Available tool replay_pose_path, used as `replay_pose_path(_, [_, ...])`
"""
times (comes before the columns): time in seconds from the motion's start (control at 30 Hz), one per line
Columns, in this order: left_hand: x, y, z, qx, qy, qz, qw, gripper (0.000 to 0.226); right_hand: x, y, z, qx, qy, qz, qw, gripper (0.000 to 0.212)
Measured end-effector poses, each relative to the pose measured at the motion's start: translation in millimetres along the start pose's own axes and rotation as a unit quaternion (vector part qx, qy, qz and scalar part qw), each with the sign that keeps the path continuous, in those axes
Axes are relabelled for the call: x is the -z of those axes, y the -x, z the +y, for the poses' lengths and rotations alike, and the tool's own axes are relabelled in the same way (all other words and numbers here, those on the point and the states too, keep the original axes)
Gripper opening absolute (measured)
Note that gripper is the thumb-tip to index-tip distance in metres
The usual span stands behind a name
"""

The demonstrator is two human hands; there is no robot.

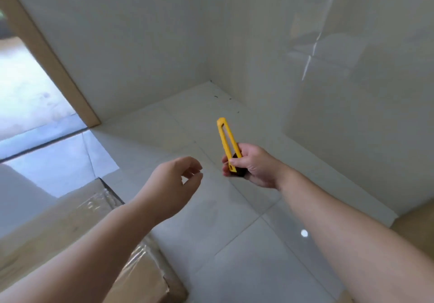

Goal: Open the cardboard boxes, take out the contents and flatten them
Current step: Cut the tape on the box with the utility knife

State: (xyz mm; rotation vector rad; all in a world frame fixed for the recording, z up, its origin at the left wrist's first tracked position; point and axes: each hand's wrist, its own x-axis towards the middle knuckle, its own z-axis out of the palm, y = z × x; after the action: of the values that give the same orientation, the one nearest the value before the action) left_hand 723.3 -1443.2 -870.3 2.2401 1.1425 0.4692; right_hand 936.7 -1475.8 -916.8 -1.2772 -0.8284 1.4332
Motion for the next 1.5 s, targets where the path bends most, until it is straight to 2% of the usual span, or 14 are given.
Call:
replay_pose_path(0.07, [29, 5, -4, 0.093, 0.141, 0.055, 0.984, 0.008, -52, 13, -27, 0.021, 0.015, -0.090, 0.996, 0.016])
replay_pose_path(0.1, [44, 10, -6, 0.134, 0.240, 0.078, 0.958, 0.011, -77, 19, -38, 0.031, 0.019, -0.128, 0.991, 0.018])
replay_pose_path(0.17, [73, 25, -9, 0.165, 0.436, 0.092, 0.880, 0.026, -122, 31, -56, 0.042, 0.016, -0.197, 0.979, 0.022])
replay_pose_path(0.23, [98, 44, -13, 0.153, 0.603, 0.091, 0.777, 0.044, -163, 44, -66, 0.032, -0.004, -0.258, 0.966, 0.025])
replay_pose_path(0.27, [109, 54, -15, 0.140, 0.660, 0.094, 0.732, 0.049, -181, 50, -67, 0.021, -0.017, -0.283, 0.959, 0.025])
replay_pose_path(0.33, [124, 68, -21, 0.103, 0.729, 0.107, 0.669, 0.052, -211, 63, -62, 0.009, -0.034, -0.307, 0.951, 0.018])
replay_pose_path(0.43, [136, 80, -29, 0.066, 0.771, 0.115, 0.623, 0.057, -238, 80, -40, 0.000, -0.089, -0.298, 0.950, 0.017])
replay_pose_path(0.53, [134, 91, -37, 0.071, 0.765, 0.110, 0.631, 0.058, -244, 93, -24, 0.001, -0.109, -0.307, 0.945, 0.021])
replay_pose_path(0.7, [116, 102, -43, 0.056, 0.784, 0.118, 0.607, 0.050, -245, 97, -9, 0.022, -0.086, -0.276, 0.957, 0.026])
replay_pose_path(0.77, [110, 103, -42, 0.037, 0.772, 0.119, 0.623, 0.049, -244, 95, -2, 0.039, -0.085, -0.258, 0.962, 0.035])
replay_pose_path(0.9, [99, 104, -41, 0.019, 0.743, 0.098, 0.662, 0.049, -245, 95, 7, 0.072, -0.067, -0.187, 0.978, 0.038])
replay_pose_path(1.17, [96, 105, -41, 0.024, 0.726, 0.075, 0.684, 0.046, -250, 92, 7, 0.098, -0.050, -0.123, 0.986, 0.041])
replay_pose_path(1.3, [94, 104, -40, 0.022, 0.725, 0.072, 0.684, 0.047, -248, 91, 2, 0.084, -0.041, -0.122, 0.988, 0.034])
replay_pose_path(1.5, [96, 98, -48, 0.036, 0.674, 0.061, 0.736, 0.046, -244, 87, -13, 0.050, -0.089, -0.195, 0.975, 0.032])
